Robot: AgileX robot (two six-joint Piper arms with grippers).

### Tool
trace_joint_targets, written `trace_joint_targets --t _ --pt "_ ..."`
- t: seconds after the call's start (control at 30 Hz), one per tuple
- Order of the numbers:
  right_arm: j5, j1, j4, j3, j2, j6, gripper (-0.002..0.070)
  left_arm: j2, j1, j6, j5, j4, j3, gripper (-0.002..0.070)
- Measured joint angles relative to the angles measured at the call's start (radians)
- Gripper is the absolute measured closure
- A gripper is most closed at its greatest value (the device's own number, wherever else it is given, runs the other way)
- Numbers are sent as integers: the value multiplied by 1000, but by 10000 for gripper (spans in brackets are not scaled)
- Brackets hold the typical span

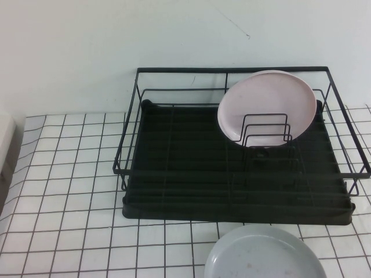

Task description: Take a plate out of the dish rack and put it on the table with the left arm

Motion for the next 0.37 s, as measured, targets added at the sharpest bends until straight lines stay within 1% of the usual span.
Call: trace_joint_targets --t 0.2,0.37 --pt "0 0 0 0 0 0 678 -1 1 -18 95 16 0 677" --pt "0 0 0 0 0 0 678 -2 1 -20 103 19 -2 677"
